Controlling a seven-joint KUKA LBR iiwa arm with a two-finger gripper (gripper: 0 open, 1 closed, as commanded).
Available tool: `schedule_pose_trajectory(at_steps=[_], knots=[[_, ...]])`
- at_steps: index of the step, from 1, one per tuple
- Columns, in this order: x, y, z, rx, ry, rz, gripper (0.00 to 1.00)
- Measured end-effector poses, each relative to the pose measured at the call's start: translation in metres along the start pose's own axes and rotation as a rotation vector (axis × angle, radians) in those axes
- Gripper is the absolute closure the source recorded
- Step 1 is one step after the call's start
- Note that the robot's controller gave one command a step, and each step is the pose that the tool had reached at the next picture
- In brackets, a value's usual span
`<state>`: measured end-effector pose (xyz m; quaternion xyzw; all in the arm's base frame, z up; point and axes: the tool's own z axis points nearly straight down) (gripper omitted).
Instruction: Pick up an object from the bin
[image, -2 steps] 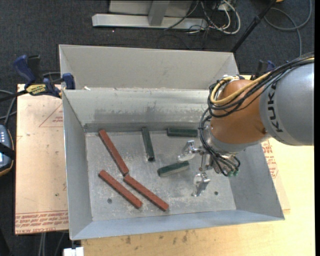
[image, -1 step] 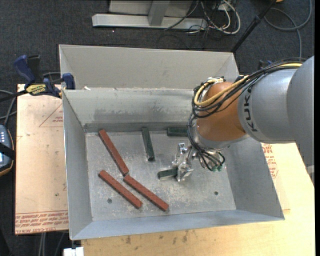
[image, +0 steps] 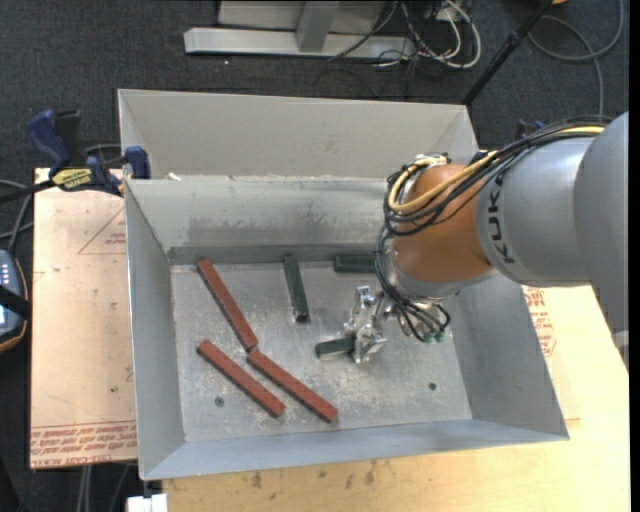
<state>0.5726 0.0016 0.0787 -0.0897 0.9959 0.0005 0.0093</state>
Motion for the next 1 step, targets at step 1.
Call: schedule_pose_trajectory(at_steps=[1], knots=[[-0.0556, -0.0172, -0.2004, 0.000, 0.008, -0.108, 1.00]])
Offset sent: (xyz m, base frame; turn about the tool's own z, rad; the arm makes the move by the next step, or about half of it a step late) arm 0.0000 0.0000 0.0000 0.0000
